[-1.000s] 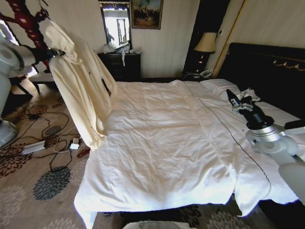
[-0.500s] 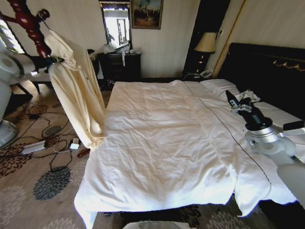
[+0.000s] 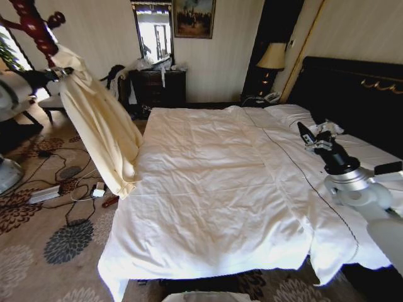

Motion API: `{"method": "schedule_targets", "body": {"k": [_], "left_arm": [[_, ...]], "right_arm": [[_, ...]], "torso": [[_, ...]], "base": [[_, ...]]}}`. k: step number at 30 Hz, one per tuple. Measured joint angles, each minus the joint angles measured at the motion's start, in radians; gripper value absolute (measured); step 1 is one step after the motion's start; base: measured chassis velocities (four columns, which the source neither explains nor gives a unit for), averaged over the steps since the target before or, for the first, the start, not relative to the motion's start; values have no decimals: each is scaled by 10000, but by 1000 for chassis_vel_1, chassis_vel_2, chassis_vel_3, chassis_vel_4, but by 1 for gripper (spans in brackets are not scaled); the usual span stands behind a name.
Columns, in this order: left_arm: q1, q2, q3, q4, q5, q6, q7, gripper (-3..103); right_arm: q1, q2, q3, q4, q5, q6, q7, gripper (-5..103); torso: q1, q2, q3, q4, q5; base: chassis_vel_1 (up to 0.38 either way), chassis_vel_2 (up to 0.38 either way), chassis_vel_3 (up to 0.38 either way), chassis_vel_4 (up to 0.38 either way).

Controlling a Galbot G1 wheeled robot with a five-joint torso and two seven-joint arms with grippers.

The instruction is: Pick up the clothes from the bed and hang them on the clothes hanger.

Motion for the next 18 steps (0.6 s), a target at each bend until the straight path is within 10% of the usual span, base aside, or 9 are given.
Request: {"method": "schedule_targets", "body": {"k": [8, 18], "left_arm": [[826, 705, -546, -851, -163, -266, 75, 97], [3017, 1916, -2599, -2160, 1009, 133, -846, 100]], "right_arm": [[-316, 116, 128, 198, -60, -2, 18, 100], [-827, 270, 534, 381, -140, -5, 24, 100]], "torso": [[2, 0, 0, -4, 1], [0, 1, -2, 1, 3]], "base": [[0, 0, 0, 0], [0, 0, 0, 0]]}}
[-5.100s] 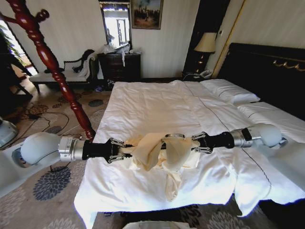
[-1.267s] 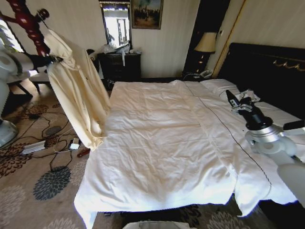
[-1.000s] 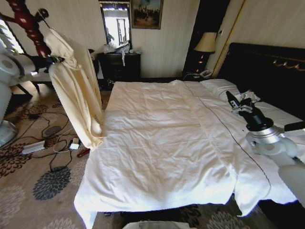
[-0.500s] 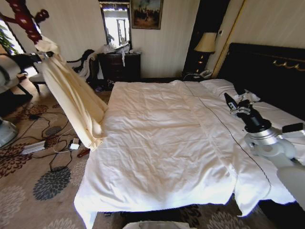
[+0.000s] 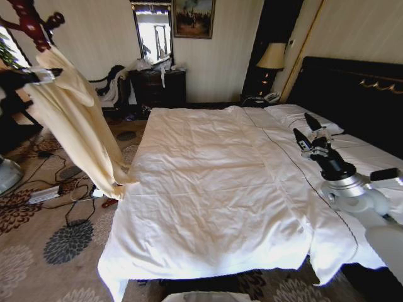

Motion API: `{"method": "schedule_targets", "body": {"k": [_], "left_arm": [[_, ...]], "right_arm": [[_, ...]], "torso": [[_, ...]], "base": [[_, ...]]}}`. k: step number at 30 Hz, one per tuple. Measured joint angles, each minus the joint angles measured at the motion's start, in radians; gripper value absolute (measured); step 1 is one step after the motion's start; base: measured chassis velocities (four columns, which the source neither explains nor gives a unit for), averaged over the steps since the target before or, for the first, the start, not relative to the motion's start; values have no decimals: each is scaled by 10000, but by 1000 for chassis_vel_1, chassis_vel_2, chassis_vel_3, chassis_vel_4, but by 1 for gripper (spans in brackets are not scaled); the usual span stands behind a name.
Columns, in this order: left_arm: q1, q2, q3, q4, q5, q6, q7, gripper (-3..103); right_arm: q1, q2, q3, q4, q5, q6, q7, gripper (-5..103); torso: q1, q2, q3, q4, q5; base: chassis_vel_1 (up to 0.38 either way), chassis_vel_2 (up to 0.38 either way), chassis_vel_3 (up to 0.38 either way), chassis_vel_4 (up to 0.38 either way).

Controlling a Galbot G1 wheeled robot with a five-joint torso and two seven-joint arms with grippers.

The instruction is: Pick up the clothes from the bed and hang them on the clothes hanger.

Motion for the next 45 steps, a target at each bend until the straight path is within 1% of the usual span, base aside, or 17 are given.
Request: {"method": "schedule_targets", "body": {"k": [5, 9, 13, 15, 16, 19, 21, 22, 25, 27, 28, 30, 32, 33, 35, 39, 45], "left_arm": [[2061, 223, -1548, -487, 397, 78, -990, 100], [2571, -2, -1975, -768, 75, -236, -1680, 100], [2678, -313, -2289, -1080, -480, -1153, -2865, 100], [2738, -361, -2496, -1099, -202, -2069, -3635, 100], [2738, -361, -2496, -1099, -202, -2069, -3635, 100], [3124, -532, -2879, -609, 1408, -3581, -3217, 100], [3149, -682, -2879, -457, 1729, -3934, -3000, 100], [3199, -1020, -2843, -255, 2218, -4474, -2723, 100], [3681, -1636, -3232, -446, 2434, -4824, -2480, 100], [4762, -2231, -4838, -1345, 2519, -4798, -2403, 100], [6076, -2997, -6261, -2436, 2916, -4785, -2309, 100], [8234, -4171, -7099, -3533, 3526, -4964, -2189, 100], [8338, -4228, -7114, -3577, 3552, -4984, -2181, 100], [10143, -5555, -7120, -4437, 4281, -5340, -2028, 100], [11353, -7007, -6527, -5156, 5295, -5637, -1833, 100], [12303, -8444, -5685, -6110, 6440, -5781, -1776, 100], [13782, -9517, -4825, -7881, 7288, -5282, -1109, 100]], "right_arm": [[-122, 142, 131, 42, -3, 0, 46, 100], [-362, 223, 311, 107, -5, -1, 211, 100], [-778, 351, 632, 421, 5, -30, 1223, 100], [-1045, 602, 1095, 736, -159, -111, 2786, 100], [-1045, 602, 1095, 736, -159, -111, 2786, 100], [-1797, 1407, 2452, 1266, -545, -313, 4063, 100], [-2064, 1632, 2872, 1443, -615, -343, 4201, 100], [-2688, 2130, 3678, 1849, -747, -378, 4332, 100], [-3720, 3154, 4608, 2491, -1199, -398, 4401, 100], [-4217, 4090, 4731, 2815, -2189, -312, 4461, 100], [-4595, 5157, 4501, 2928, -3417, -153, 4568, 100], [-4956, 6501, 3794, 2951, -4827, 476, 4827, 100], [-4989, 6612, 3694, 2949, -4951, 543, 4856, 100], [-5269, 7461, 2602, 2840, -6292, 1054, 5026, 100], [-5435, 8078, 1474, 2498, -7774, 1562, 5063, 100], [-5760, 8739, 316, 2261, -9501, 1979, 5164, 100], [-6584, 9362, -551, 3207, -11637, 2094, 5632, 100]], "torso": [[0, -1, 2, 3, -4], [1, -1, 3, -5, -3], [1, -1, 3, -8, 2], [1, -1, 2, -4, -1], [1, -1, 2, -4, -1], [1, -1, 2, 14, 14], [0, -1, 2, 13, 13], [1, 0, 1, 8, -1], [1, -1, 4, -26, -30], [5, 0, 2, -23, 5], [1, 0, -2, 0, 31], [-5, 1, -2, 0, 0], [-5, 2, -1, 0, -4], [0, 1, 0, -4, -19], [-2, 0, 1, 8, -4], [-1, 0, 1, -3, 5], [0, 0, 0, 0, 4]], "base": [[0, 0, 0, 0], [0, 0, 0, 0], [0, 0, 0, 0], [0, 0, 0, 0], [0, 0, 0, 0], [0, 0, 0, 0], [0, 0, 0, 0], [0, 0, 0, 0], [0, 0, 0, 0], [-11, -32, -52, -32], [0, 0, 0, 0], [18, 10, 50, 35], [6, 5, 25, 18], [0, 0, 0, 0], [0, 0, 0, 0], [0, 0, 0, 0], [0, 0, 0, 0]]}}
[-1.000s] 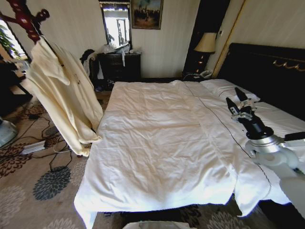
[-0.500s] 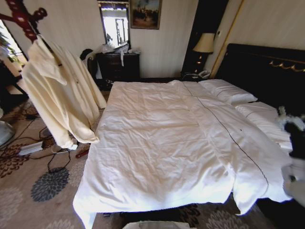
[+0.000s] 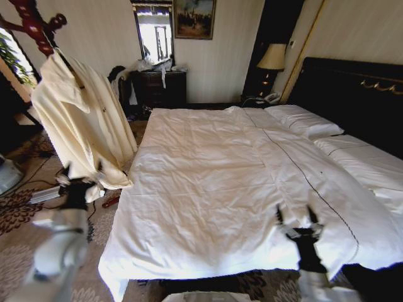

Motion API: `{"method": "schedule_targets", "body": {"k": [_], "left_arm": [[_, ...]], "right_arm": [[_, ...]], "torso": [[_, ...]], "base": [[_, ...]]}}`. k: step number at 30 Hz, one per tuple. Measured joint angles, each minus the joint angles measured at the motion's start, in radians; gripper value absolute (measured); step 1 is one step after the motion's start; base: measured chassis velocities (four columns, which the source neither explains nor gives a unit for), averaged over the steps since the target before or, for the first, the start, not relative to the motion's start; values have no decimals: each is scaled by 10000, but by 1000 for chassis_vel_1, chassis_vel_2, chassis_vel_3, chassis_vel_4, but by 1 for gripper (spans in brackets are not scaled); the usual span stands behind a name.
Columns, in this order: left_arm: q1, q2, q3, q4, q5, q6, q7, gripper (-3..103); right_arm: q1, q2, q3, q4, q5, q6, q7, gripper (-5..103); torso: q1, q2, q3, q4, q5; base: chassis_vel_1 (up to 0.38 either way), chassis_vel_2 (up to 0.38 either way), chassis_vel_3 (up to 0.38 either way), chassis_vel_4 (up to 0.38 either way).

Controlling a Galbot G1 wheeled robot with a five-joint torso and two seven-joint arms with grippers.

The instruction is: Pick up the clothes from the bed and hang them on the clothes hanger.

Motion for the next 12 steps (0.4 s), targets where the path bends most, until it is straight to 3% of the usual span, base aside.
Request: {"method": "schedule_targets", "body": {"k": [5, 12], "left_arm": [[694, -78, 57, -692, 59, 254, 694, 100], [879, -35, -8, -755, -11, 320, 783, 100]], "right_arm": [[-549, -141, 7, 896, -351, -100, 102, 100], [-593, -209, 54, 989, -308, -160, 102, 100]], "torso": [[0, 0, 1, -3, -5], [1, -1, 2, -4, -3]], "base": [[0, 0, 0, 0], [0, 0, 0, 0]]}}
